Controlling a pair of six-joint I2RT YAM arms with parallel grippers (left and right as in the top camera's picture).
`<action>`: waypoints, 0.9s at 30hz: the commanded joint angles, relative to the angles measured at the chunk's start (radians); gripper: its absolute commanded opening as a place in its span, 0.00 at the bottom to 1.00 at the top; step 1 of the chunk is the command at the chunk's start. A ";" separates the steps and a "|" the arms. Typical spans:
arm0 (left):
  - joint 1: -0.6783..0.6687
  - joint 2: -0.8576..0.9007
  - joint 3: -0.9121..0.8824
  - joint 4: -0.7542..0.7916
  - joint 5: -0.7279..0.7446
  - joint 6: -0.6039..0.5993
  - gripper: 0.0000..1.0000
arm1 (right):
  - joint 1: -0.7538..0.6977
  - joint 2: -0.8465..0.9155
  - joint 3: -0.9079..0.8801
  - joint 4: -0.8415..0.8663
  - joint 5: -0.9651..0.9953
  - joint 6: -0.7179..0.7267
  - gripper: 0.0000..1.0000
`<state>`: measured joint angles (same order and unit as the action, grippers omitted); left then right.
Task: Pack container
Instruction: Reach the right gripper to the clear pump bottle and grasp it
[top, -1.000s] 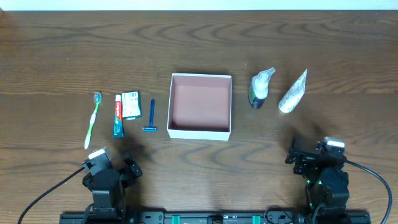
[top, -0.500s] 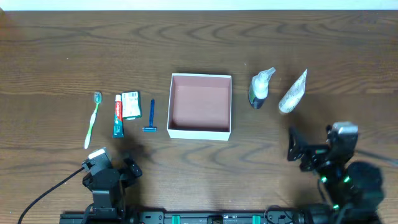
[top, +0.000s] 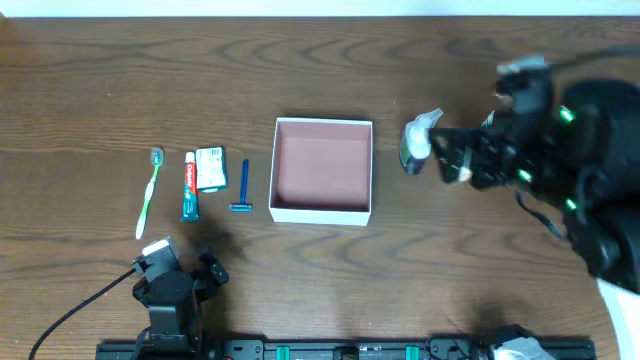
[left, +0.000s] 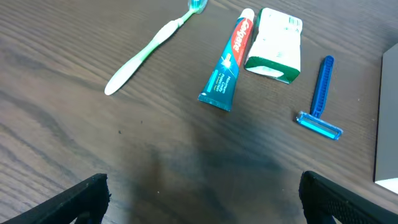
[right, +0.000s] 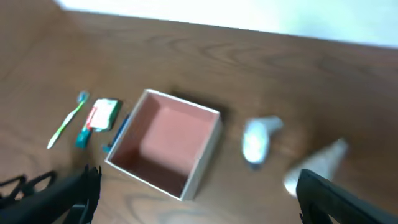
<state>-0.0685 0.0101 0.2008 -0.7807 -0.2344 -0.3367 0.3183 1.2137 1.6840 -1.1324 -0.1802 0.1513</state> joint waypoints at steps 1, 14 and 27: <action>-0.005 -0.006 -0.016 -0.015 -0.001 0.002 0.98 | 0.083 0.093 0.055 -0.002 0.097 -0.047 0.99; -0.005 -0.006 -0.016 -0.014 -0.001 0.002 0.98 | 0.093 0.472 0.056 -0.069 0.363 0.273 0.99; -0.005 -0.006 -0.016 -0.014 -0.001 0.002 0.98 | -0.006 0.714 0.055 -0.068 0.277 0.342 0.91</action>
<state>-0.0685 0.0101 0.2008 -0.7807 -0.2344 -0.3367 0.3176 1.9114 1.7325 -1.1973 0.1215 0.4675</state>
